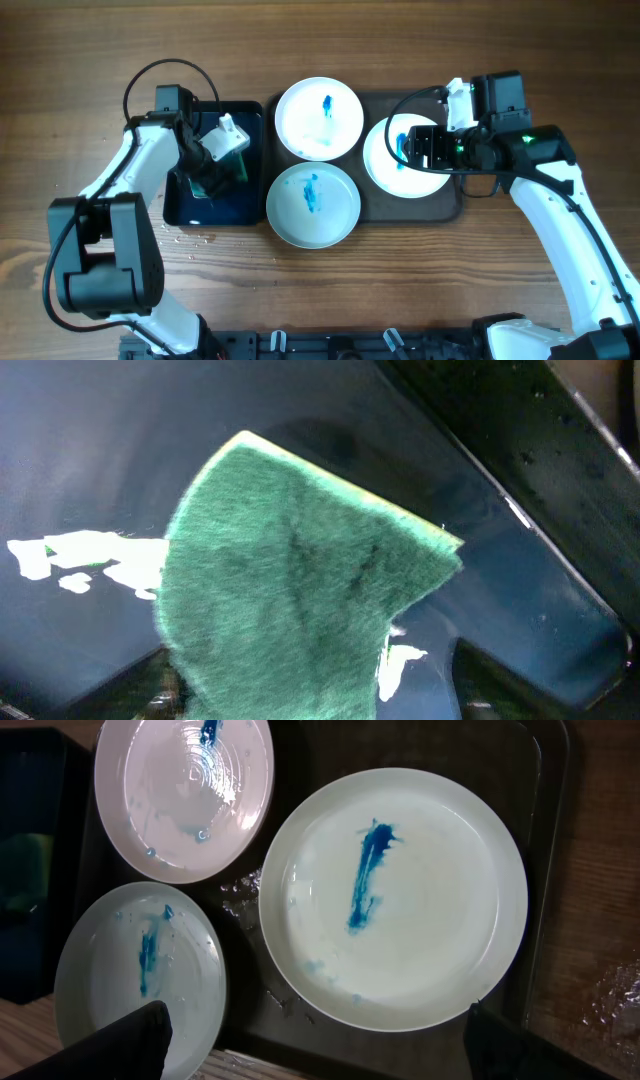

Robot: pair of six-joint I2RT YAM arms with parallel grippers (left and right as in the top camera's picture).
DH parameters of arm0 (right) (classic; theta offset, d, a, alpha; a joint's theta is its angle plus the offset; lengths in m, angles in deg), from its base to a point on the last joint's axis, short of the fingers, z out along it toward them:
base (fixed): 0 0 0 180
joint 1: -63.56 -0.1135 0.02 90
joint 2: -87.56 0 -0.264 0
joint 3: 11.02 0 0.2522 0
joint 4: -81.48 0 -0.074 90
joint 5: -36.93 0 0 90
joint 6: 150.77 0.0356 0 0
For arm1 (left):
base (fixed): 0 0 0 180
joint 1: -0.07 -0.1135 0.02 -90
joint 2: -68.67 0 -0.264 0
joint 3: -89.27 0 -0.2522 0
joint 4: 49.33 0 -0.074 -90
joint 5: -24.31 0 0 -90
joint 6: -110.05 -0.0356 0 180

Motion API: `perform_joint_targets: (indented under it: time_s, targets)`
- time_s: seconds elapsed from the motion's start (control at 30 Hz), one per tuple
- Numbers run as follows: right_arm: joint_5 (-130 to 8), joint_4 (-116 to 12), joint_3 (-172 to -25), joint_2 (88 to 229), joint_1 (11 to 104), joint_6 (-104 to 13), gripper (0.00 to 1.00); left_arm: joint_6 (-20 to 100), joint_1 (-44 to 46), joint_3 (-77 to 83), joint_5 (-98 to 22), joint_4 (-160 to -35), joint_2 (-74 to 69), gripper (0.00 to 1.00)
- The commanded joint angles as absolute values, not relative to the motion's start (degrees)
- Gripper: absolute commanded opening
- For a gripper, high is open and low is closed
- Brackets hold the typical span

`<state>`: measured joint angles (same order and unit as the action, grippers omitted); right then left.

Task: Clean dirty plates on tray and stack at the side
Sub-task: 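Grasp green sponge with left gripper and lift it from black tray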

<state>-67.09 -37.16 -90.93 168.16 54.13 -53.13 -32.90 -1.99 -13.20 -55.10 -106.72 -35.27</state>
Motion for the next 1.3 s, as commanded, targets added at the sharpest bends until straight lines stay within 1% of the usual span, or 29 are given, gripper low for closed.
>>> perform_joint_targets:
  time_s: [0.0,0.03,0.07,0.13,0.3,0.4,0.5,0.57,0.7,0.87,1.0,1.17,1.23,1.27]
  targets:
    - [-66.39,-37.08,-91.90,168.73,54.22,-53.11,0.94,-33.49,-1.64,-14.87,-52.78,-106.37,-36.14,0.97]
    - [-66.39,-37.10,-91.90,168.73,54.22,-53.11,0.95,-33.49,-1.64,-14.87,-52.34,-106.37,-36.14,1.00]
    - [-66.39,-37.10,-91.90,168.73,54.22,-53.06,0.94,-33.49,-1.62,-14.87,-51.93,-106.33,-36.14,1.00]
    - [-66.39,-37.14,-91.90,168.73,54.22,-53.08,0.95,-29.43,-1.64,-14.87,-51.10,-105.59,-36.14,1.00]
    - [-66.39,-37.21,-91.90,168.73,54.22,-53.02,0.96,-3.46,-1.62,-14.87,-51.12,-100.95,-36.14,1.00]
    - [-66.44,-37.16,-91.90,168.73,54.22,-52.63,0.96,12.34,-1.64,-14.87,-51.14,-100.32,-36.14,1.00]
    - [-66.61,-37.05,-91.90,168.73,54.22,-51.60,0.96,16.08,-1.62,-14.89,-51.12,-101.04,-36.14,1.00]
    - [-66.59,-36.83,-91.90,168.73,54.22,-51.60,0.96,14.90,-1.62,-14.93,-53.33,-100.93,-36.14,1.00]
    - [-66.61,-36.83,-91.90,168.73,54.22,-51.62,0.96,-6.52,-1.62,-14.93,-54.81,-100.47,-36.14,1.00]
    - [-66.59,-36.86,-91.90,168.73,54.22,-51.58,0.97,-14.65,-1.64,-14.93,-54.83,-100.49,-36.14,1.00]
    - [-66.59,-36.88,-91.90,168.73,54.22,-51.58,0.97,-25.12,-1.62,-15.00,-54.81,-101.48,-36.14,1.00]
    - [-66.59,-36.86,-91.90,168.73,54.22,-51.58,0.97,-26.91,-1.64,-16.26,-54.83,-101.43,-36.14,0.98]
    - [-66.59,-36.88,-91.90,168.73,54.22,-51.58,0.97,-26.15,-1.64,-17.14,-54.86,-101.39,-36.14,0.93]
    - [-66.59,-36.88,-91.90,168.73,54.22,-51.58,0.97,-23.40,-1.64,-17.18,-54.83,-101.35,-36.14,0.90]
